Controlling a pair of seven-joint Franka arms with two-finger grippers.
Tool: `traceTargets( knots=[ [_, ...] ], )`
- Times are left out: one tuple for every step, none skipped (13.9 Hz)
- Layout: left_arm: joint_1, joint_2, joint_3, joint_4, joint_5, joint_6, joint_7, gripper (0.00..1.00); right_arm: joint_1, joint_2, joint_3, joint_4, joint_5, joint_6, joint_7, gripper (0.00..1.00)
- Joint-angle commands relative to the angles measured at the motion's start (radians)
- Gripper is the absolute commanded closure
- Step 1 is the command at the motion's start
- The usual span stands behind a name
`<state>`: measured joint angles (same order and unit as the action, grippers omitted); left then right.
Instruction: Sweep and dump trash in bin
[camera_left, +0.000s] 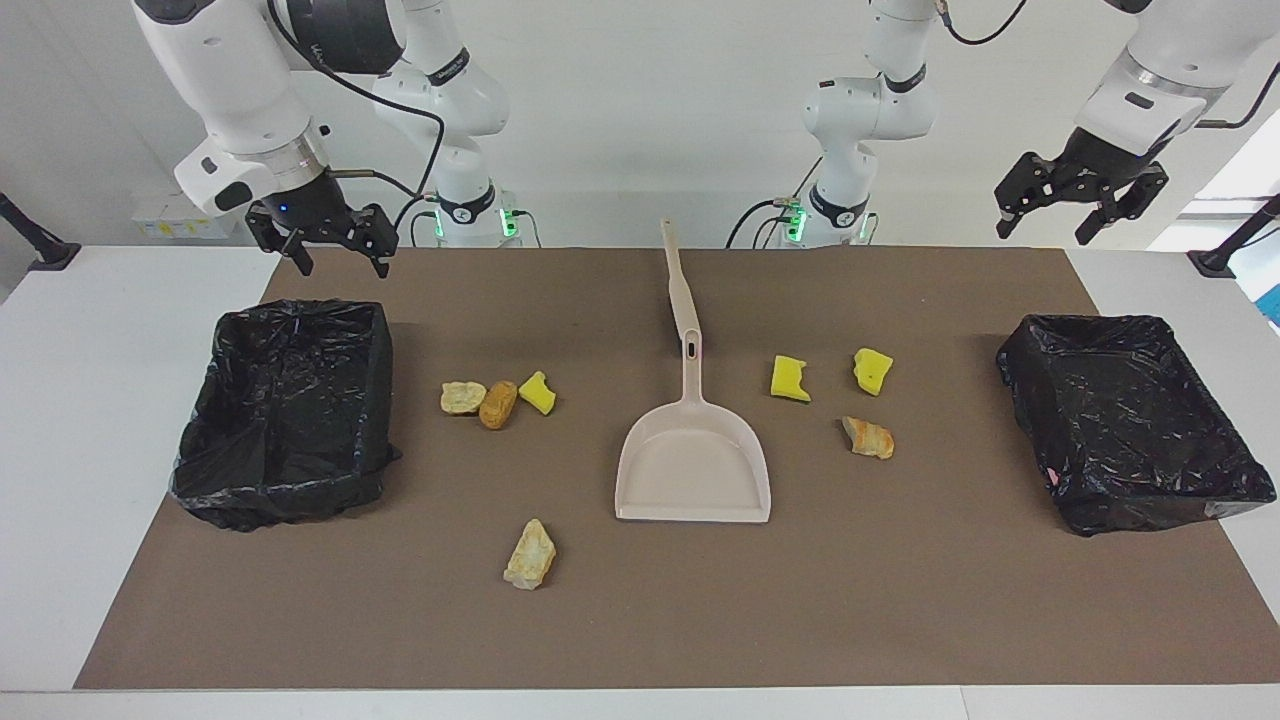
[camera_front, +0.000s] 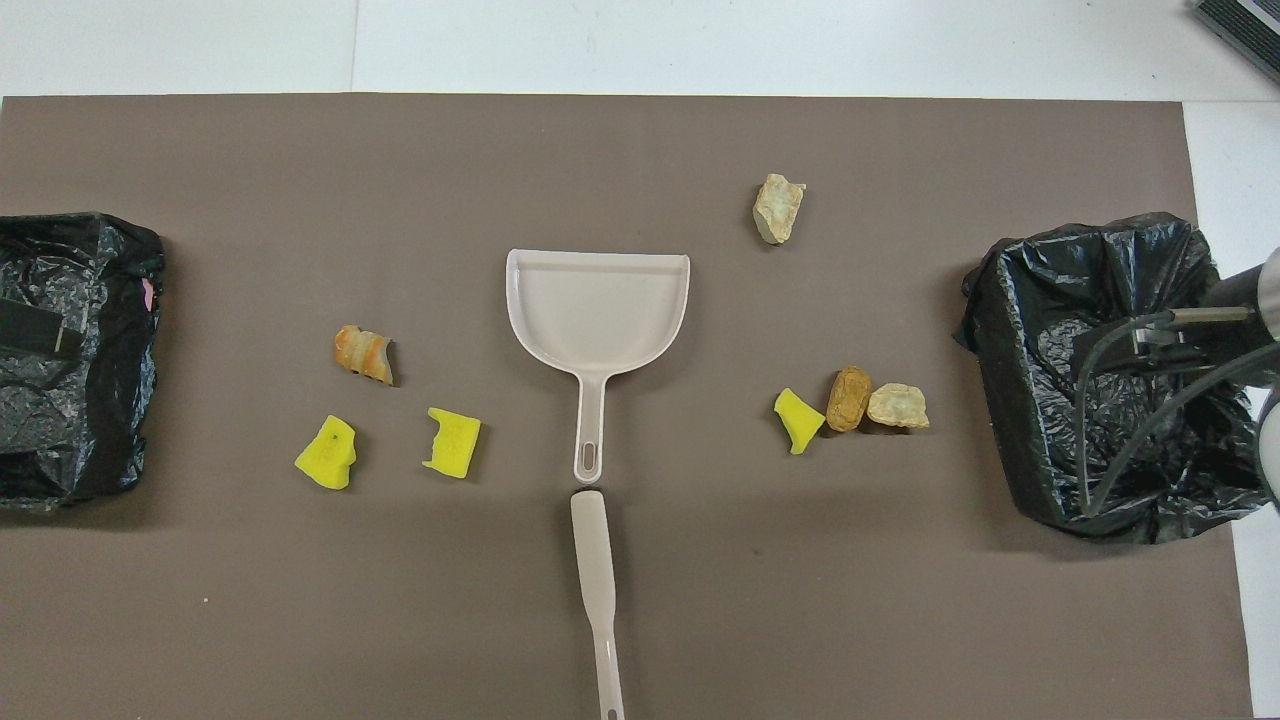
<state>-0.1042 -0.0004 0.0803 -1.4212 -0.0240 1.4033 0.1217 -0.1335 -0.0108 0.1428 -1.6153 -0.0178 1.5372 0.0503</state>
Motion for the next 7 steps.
traceTargets(
  knots=[
    [0.011,-0.030,-0.007,-0.036,-0.007,-0.009,0.012,0.00,-0.005,0.012,0.008,0.022,0.001,-0.002,-0.004,0.00],
    [0.008,-0.030,-0.008,-0.036,-0.007,-0.007,0.003,0.00,-0.005,0.011,0.008,0.022,0.001,-0.002,0.000,0.00],
    [0.003,-0.029,-0.008,-0.033,-0.005,-0.001,0.003,0.00,-0.003,0.008,0.008,0.017,0.002,-0.002,0.020,0.00],
    [0.000,-0.029,-0.010,-0.033,-0.005,-0.001,0.004,0.00,-0.003,0.008,0.008,0.015,0.001,-0.002,0.023,0.00],
    [-0.002,-0.029,-0.013,-0.031,-0.005,-0.001,0.003,0.00,-0.003,0.008,0.009,0.015,0.001,-0.003,0.023,0.00],
    [-0.005,-0.029,-0.020,-0.030,-0.005,-0.001,0.004,0.00,-0.001,0.006,0.009,0.014,0.001,-0.003,0.023,0.00],
    [-0.005,-0.029,-0.025,-0.031,-0.005,-0.001,0.004,0.00,-0.001,0.005,0.009,0.012,0.001,-0.003,0.023,0.00]
  ],
)
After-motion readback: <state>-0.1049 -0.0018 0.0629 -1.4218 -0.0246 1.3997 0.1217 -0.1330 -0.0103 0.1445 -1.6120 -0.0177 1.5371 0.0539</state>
